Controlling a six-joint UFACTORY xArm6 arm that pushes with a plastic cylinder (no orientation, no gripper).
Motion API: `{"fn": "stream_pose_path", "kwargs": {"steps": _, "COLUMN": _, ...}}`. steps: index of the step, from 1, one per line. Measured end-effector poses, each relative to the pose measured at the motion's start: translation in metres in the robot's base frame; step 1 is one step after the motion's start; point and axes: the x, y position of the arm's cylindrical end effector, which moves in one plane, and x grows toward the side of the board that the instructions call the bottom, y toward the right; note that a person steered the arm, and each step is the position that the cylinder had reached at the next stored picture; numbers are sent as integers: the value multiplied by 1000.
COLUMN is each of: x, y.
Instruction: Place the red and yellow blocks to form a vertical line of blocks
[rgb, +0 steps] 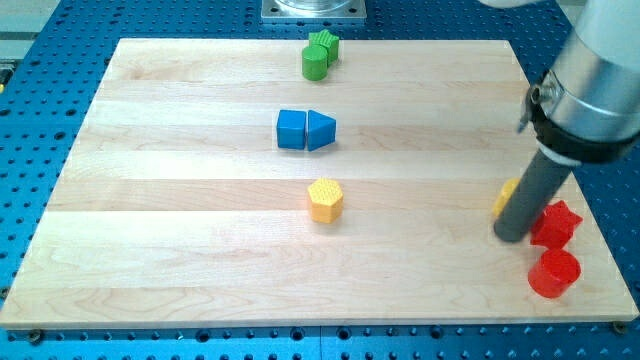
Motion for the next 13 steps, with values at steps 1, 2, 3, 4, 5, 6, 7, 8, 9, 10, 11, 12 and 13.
{"fn": "stream_pose_path", "kwargs": {"steps": 1, "x": -34, "y": 34}}
{"fn": "stream_pose_path", "kwargs": {"steps": 2, "x": -40, "y": 39}}
{"fn": "stream_pose_path", "kwargs": {"steps": 3, "x": -38, "y": 129}}
{"fn": "stream_pose_path", "kwargs": {"steps": 4, "x": -16, "y": 127}}
{"fn": "stream_pose_path", "kwargs": {"steps": 5, "x": 21, "y": 105}}
{"fn": "stream_pose_path", "kwargs": {"steps": 6, "x": 25, "y": 101}}
{"fn": "stream_pose_path", "kwargs": {"steps": 7, "x": 20, "y": 83}}
{"fn": "stream_pose_path", "kwargs": {"steps": 8, "x": 14, "y": 71}}
{"fn": "stream_pose_path", "kwargs": {"steps": 9, "x": -10, "y": 75}}
{"fn": "stream_pose_path", "kwargs": {"steps": 10, "x": -62, "y": 84}}
{"fn": "stream_pose_path", "kwargs": {"steps": 11, "x": -143, "y": 90}}
{"fn": "stream_pose_path", "kwargs": {"steps": 12, "x": -183, "y": 35}}
{"fn": "stream_pose_path", "kwargs": {"steps": 13, "x": -163, "y": -33}}
